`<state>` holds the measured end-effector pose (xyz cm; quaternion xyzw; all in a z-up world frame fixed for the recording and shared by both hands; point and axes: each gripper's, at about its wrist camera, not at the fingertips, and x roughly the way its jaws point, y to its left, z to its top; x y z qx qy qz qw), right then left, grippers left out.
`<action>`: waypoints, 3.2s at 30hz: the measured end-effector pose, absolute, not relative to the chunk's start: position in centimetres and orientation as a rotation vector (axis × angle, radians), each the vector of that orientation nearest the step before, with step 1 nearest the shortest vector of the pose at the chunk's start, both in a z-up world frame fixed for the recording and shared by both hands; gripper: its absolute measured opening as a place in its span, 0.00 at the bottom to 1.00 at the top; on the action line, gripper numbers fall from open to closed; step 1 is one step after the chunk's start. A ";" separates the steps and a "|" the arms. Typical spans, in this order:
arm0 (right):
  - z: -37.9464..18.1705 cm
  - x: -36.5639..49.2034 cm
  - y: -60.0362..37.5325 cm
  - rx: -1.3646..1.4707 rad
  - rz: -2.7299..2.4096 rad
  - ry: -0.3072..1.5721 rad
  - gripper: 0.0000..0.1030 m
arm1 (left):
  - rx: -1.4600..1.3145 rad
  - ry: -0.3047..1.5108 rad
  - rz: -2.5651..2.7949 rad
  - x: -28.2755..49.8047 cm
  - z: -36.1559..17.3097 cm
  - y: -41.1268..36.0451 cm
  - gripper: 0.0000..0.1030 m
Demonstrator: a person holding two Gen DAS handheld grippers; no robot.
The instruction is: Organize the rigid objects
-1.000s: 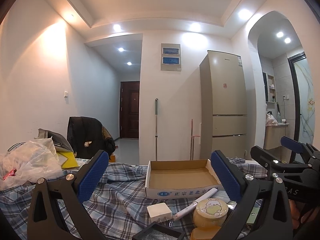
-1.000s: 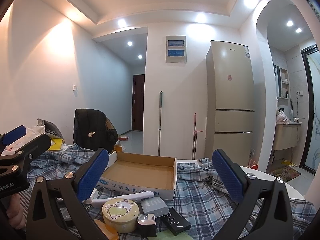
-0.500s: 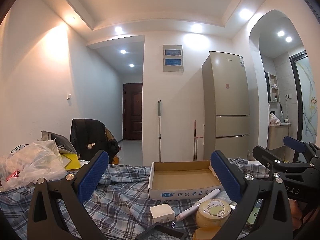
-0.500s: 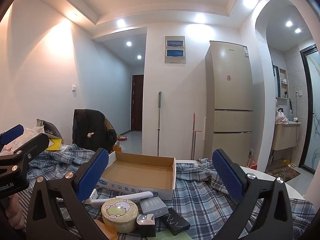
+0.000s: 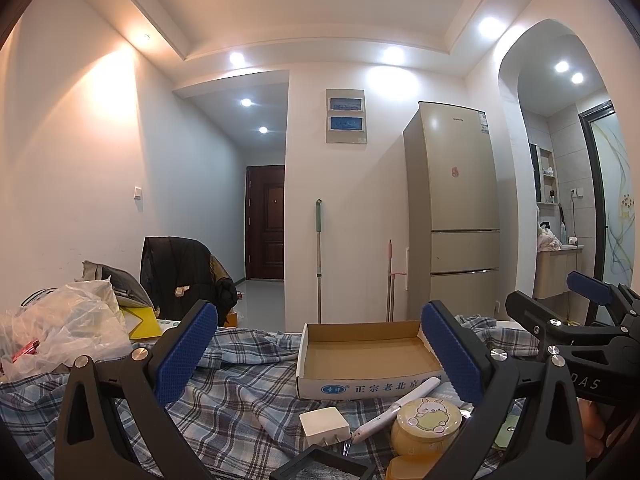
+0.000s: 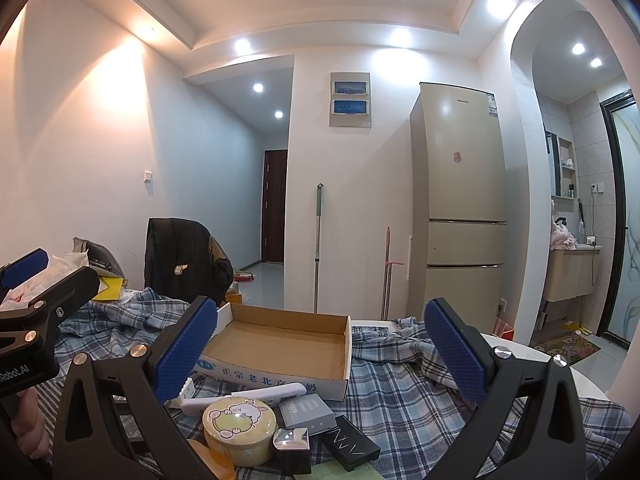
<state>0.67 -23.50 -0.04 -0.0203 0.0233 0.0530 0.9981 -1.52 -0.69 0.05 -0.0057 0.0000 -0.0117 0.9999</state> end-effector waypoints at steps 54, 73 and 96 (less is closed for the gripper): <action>2.1 2.8 -26.3 -0.023 0.043 0.156 1.00 | -0.054 0.402 0.019 2.4 0.4 0.8 1.00; 0.4 5.7 -26.8 -0.032 0.015 0.318 1.00 | -0.126 0.819 -0.114 9.5 -4.0 -0.8 0.77; 0.6 7.4 -29.9 0.052 -0.020 0.452 1.00 | 0.027 0.944 -0.306 11.9 -5.9 -10.3 0.67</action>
